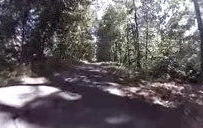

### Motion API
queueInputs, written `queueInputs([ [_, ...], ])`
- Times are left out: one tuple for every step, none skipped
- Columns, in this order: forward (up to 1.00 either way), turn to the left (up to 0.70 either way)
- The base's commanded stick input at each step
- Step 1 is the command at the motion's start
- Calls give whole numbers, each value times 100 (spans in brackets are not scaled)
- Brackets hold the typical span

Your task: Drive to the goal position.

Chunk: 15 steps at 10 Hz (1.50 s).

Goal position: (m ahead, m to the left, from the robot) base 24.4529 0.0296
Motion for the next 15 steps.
queueInputs([
  [45, 0],
  [45, 0],
  [45, 0],
  [45, 0],
  [45, 0],
  [45, 0],
  [45, 0],
  [45, 0],
  [45, 0],
  [45, 0],
  [45, 0],
  [45, 0],
  [45, 0],
  [45, 0],
  [45, 0],
])
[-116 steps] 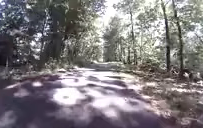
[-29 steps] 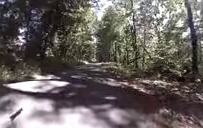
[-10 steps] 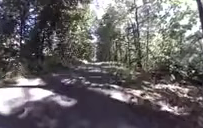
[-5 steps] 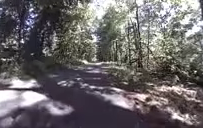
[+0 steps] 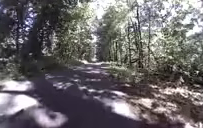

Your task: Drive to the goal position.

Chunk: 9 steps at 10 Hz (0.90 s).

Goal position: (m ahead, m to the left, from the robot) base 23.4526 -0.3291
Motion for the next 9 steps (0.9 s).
queueInputs([
  [45, 0],
  [45, 0],
  [45, 0],
  [45, 0],
  [45, 0],
  [45, 0],
  [45, 0],
  [45, 0],
  [45, 0],
])
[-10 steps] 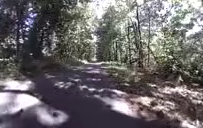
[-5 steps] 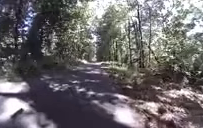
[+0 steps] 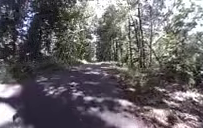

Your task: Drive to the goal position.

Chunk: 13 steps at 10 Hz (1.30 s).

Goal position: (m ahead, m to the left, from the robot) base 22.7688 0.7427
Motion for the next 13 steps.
queueInputs([
  [45, 0],
  [45, 0],
  [45, 0],
  [45, 0],
  [45, 0],
  [45, 0],
  [45, 0],
  [45, 0],
  [45, 0],
  [45, 2],
  [45, 17],
  [45, 27],
  [45, 27],
])
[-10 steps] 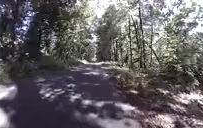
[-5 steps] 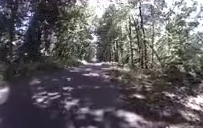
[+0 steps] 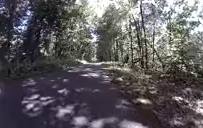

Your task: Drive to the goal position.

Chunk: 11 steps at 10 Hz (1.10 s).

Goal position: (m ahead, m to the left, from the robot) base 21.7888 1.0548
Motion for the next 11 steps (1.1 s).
queueInputs([
  [45, 27],
  [45, 27],
  [45, 18],
  [45, 0],
  [45, 0],
  [45, 0],
  [45, 0],
  [45, 0],
  [45, 0],
  [45, 0],
  [45, 0],
])
